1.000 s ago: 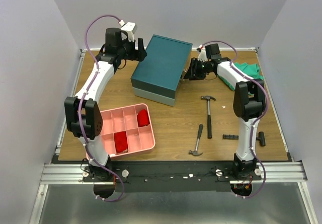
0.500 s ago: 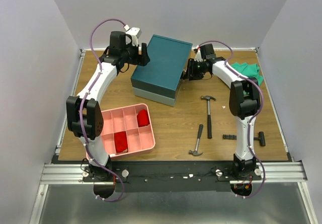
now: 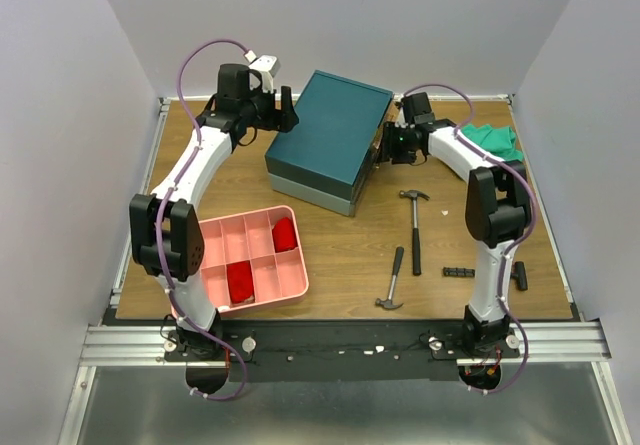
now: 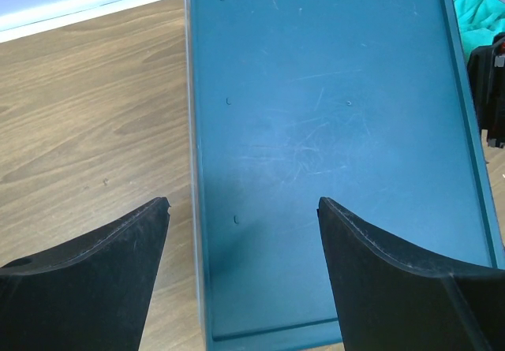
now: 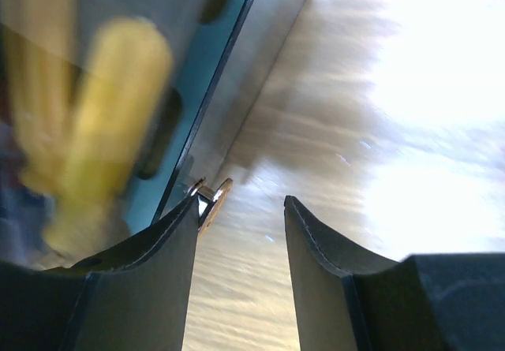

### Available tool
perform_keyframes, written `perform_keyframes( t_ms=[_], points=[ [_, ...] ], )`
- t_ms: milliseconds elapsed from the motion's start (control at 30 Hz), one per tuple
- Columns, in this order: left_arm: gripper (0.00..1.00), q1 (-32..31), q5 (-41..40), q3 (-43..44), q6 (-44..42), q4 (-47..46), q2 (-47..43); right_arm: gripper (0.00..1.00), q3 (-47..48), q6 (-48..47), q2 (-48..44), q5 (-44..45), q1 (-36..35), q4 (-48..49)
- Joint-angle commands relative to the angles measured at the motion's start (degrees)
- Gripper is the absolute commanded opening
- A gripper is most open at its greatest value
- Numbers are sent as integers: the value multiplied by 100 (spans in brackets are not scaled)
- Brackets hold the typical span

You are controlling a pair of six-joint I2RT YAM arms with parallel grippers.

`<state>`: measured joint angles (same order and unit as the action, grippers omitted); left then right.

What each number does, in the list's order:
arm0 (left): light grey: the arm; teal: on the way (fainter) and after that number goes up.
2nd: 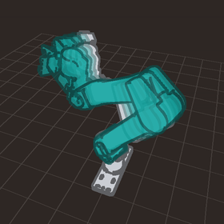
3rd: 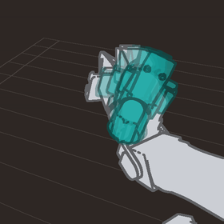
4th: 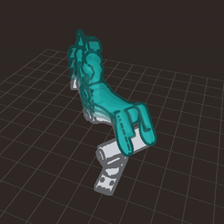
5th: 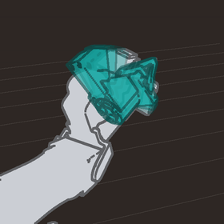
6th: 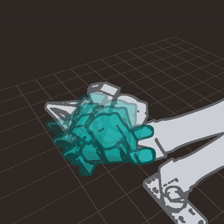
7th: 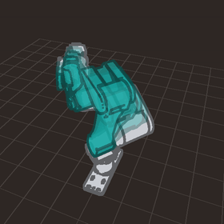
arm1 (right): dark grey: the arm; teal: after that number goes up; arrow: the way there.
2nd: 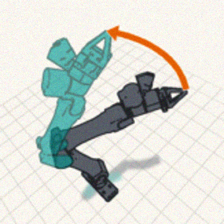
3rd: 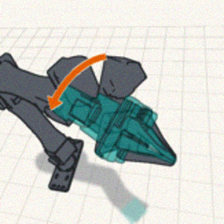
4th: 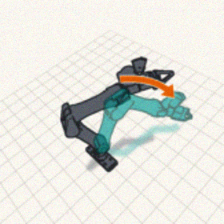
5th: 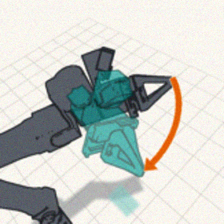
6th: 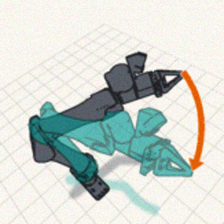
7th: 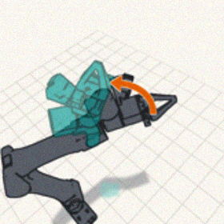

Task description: Sort the tools into containers

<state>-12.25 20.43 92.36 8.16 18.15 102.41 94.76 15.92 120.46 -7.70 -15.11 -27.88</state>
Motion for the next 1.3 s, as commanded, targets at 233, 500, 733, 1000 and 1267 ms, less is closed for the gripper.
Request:
perform_keyframes(
  t_ms=[233,500,733,1000,1267],
  points=[
    [86,-49,119,-402,273,-233,-511,54,-1003,-582,-725,1008,615,-754],
    [86,-76,164,-482,432,-304,-599,57,-1390,-845,-1235,814,694,-508],
    [86,-67,146,-526,484,-374,-678,64,-1338,-1082,-1982,394,712,-429],
    [86,-67,172,-534,634,-426,-766,70,-1916,-758,-2756,393,712,-1360],
    [86,-67,49,-719,546,-330,-977,57,-2735,-301,-2608,339,720,-1229]
  ],
)
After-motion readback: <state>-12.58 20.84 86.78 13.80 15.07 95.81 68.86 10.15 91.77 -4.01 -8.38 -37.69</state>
